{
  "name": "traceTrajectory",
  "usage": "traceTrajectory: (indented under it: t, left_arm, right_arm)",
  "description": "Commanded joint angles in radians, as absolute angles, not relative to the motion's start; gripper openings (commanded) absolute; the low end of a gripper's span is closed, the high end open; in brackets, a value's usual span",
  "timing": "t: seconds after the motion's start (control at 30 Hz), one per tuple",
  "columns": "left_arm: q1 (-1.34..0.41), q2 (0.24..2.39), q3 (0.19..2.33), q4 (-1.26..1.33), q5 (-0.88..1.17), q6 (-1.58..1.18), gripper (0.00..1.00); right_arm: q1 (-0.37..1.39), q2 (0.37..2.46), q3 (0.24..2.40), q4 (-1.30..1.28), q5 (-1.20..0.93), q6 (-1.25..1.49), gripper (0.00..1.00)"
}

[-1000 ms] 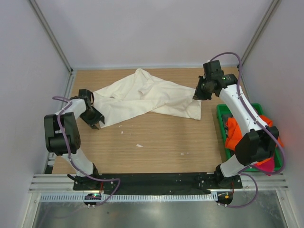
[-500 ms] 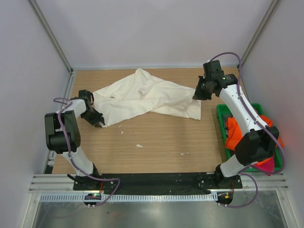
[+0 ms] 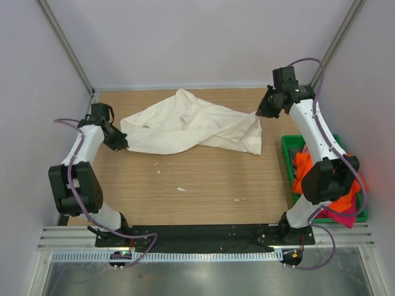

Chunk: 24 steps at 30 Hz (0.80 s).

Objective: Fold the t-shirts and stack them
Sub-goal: Flatten the tshirt out

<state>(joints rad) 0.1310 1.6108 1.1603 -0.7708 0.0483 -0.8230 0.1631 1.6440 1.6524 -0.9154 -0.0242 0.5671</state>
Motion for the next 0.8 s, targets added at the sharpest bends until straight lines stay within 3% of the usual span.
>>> traceTrajectory:
  t: [0.0, 0.13, 0.3, 0.47, 0.77]
  left_arm:
    - [0.135, 1.448, 1.313, -0.798, -0.04, -0.792, 0.0]
    - [0.135, 1.439, 1.569, -0.845, -0.068, -0.749, 0.0]
    - [0.135, 1.439, 1.823, -0.81, 0.044, -0.732, 0.0]
    - [0.1, 1.393, 1.953, -0.743, 0.112, -0.694, 0.0]
    - [0.009, 1.281, 2.255, -0.726, 0.006, -0.5, 0.0]
  right_arm:
    - [0.114, 1.664, 1.819, -0.893, 0.031, 0.6, 0.01]
    - [0.055, 1.602, 1.948, -0.858, 0.025, 0.617, 0.01]
    - [0.044, 1.504, 2.054, -0.782, 0.014, 0.612, 0.01]
    - [0.043, 1.344, 2.097, -0.643, -0.023, 0.529, 0.01]
    - [0.043, 1.099, 2.106, -0.46, -0.012, 0.308, 0.01]
